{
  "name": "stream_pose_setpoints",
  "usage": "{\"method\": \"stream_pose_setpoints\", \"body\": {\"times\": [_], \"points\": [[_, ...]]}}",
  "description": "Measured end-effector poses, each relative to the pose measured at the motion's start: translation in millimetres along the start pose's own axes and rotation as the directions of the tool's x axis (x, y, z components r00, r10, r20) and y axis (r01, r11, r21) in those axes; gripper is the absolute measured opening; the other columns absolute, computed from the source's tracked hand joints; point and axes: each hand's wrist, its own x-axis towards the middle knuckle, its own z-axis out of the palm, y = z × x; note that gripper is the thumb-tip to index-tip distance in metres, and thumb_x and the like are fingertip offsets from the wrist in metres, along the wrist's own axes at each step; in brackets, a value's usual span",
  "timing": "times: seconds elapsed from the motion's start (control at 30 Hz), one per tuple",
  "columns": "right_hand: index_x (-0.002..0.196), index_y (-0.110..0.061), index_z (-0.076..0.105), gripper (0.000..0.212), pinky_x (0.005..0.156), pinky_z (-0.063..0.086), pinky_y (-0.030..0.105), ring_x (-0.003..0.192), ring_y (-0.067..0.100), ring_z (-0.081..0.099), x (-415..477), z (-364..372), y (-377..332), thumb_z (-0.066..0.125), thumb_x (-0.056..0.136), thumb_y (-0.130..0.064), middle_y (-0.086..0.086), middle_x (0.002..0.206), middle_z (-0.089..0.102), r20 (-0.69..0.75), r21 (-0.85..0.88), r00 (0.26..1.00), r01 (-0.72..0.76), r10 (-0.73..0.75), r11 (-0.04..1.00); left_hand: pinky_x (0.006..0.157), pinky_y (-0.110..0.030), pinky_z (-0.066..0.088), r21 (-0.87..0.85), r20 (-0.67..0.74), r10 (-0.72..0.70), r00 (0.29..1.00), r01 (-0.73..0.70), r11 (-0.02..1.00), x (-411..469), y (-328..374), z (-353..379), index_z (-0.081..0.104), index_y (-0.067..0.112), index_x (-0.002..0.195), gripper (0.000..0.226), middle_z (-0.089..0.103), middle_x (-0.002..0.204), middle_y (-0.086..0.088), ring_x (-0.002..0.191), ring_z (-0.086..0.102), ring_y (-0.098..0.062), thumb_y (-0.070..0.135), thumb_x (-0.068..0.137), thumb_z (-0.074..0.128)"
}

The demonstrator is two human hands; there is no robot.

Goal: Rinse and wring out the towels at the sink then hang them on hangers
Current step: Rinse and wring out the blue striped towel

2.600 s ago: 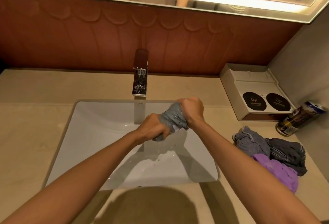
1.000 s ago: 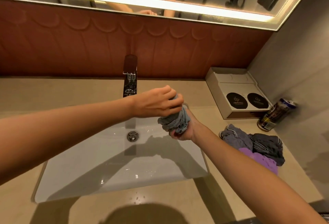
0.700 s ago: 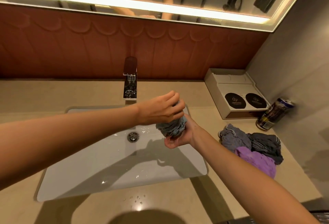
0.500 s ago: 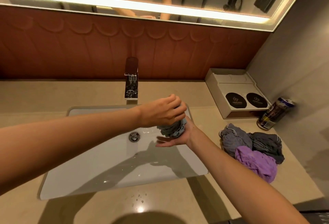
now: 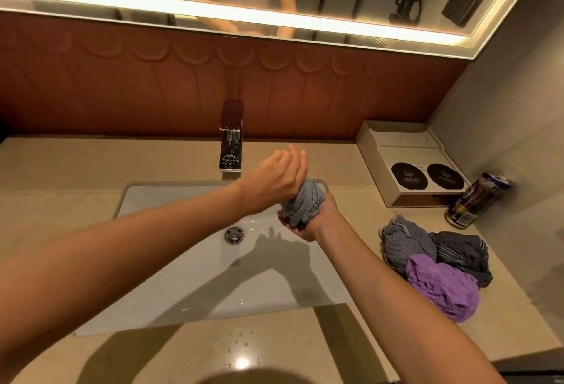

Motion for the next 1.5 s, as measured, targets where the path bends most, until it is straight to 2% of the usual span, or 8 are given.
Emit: {"method": "stream_pose_setpoints", "body": {"times": [0.17,0.27,0.47,0.67,0.9,1.2,1.37,1.5], "points": [[0.07,-0.002,0.058,0.035,0.034,0.051,0.033,0.039,0.026,0.061,-12,1,-2,0.041,0.093,-0.022,0.013,0.047,0.062,0.031,0.061,0.994,0.098,-0.1,0.993,0.057,-0.029,0.052,-0.08,0.138,-0.1,0.985,0.112,0.99,4,4,-9,0.066,-0.003,0.09,0.037,0.064,0.072,-0.016,0.06,0.06,-0.024,-0.005,0.074,0.032],[0.07,-0.005,0.054,0.036,0.05,0.054,0.027,0.056,0.026,0.06,-7,3,-2,0.031,0.097,-0.013,0.011,0.065,0.061,-0.07,0.11,0.969,0.244,-0.237,0.964,0.048,-0.024,0.038,-0.225,0.256,-0.131,0.958,0.191,0.955,3,1,-17,0.063,-0.001,0.089,0.03,0.062,0.077,-0.014,0.062,0.059,-0.022,-0.004,0.066,0.045],[0.092,0.001,0.064,0.025,0.066,0.052,0.034,0.073,0.032,0.061,8,5,-7,0.043,0.084,-0.01,0.012,0.085,0.064,-0.365,-0.26,0.759,0.473,-0.54,0.841,0.063,-0.03,0.032,-0.577,0.54,-0.249,0.804,0.569,0.586,-2,12,-7,0.045,0.002,0.109,0.028,0.054,0.104,-0.016,0.09,0.056,-0.033,0.007,0.082,0.052],[0.045,-0.011,0.031,0.042,0.056,0.021,0.033,0.064,0.026,0.033,-1,12,-17,0.049,0.082,-0.003,0.004,0.05,0.031,0.029,-0.77,0.503,0.562,-0.864,0.302,0.054,-0.032,0.042,-0.761,0.546,-0.392,0.74,0.634,0.137,-20,35,19,0.057,-0.003,0.082,0.015,0.063,0.077,-0.019,0.071,0.06,-0.034,0.004,0.068,0.059],[0.044,-0.007,0.044,0.032,0.048,0.025,0.03,0.048,0.018,0.031,17,25,-22,0.04,0.071,-0.023,0.006,0.047,0.036,0.48,-0.712,0.387,0.696,-0.787,-0.092,0.05,-0.026,0.035,-0.581,0.796,-0.138,0.59,0.679,-0.449,-28,41,21,0.046,0.015,0.055,0.019,0.047,0.054,0.001,0.052,0.04,-0.017,0.005,0.045,0.059],[0.026,-0.016,0.046,0.06,0.037,0.03,0.011,0.03,0.004,0.037,60,25,-37,0.039,0.074,0.019,-0.007,0.032,0.039,0.501,-0.316,0.708,0.685,-0.498,0.656,0.043,-0.019,0.023,-0.252,0.841,0.153,0.518,0.627,-0.737,-29,44,33,0.043,0.008,0.06,0.033,0.037,0.042,0.004,0.039,0.031,-0.011,-0.023,0.062,0.052],[0.029,-0.019,0.037,0.06,0.041,0.029,0.018,0.033,0.006,0.031,73,31,-38,0.034,0.082,0.01,-0.007,0.035,0.032,0.401,-0.001,0.768,0.545,-0.499,0.838,0.037,-0.014,0.02,-0.246,0.805,0.142,0.576,0.542,-0.804,-21,27,40,0.039,0.011,0.057,0.034,0.033,0.043,0.002,0.034,0.028,-0.007,-0.022,0.056,0.051],[0.037,-0.016,0.038,0.05,0.044,0.032,0.019,0.034,0.01,0.035,81,29,-29,0.038,0.082,0.006,-0.005,0.035,0.035,0.233,-0.11,0.865,0.477,-0.444,0.872,0.039,-0.013,0.023,-0.361,0.819,0.139,0.556,0.689,-0.629,-21,16,55,0.051,0.009,0.073,0.031,0.043,0.041,0.008,0.036,0.033,-0.007,-0.019,0.063,0.059]]}}
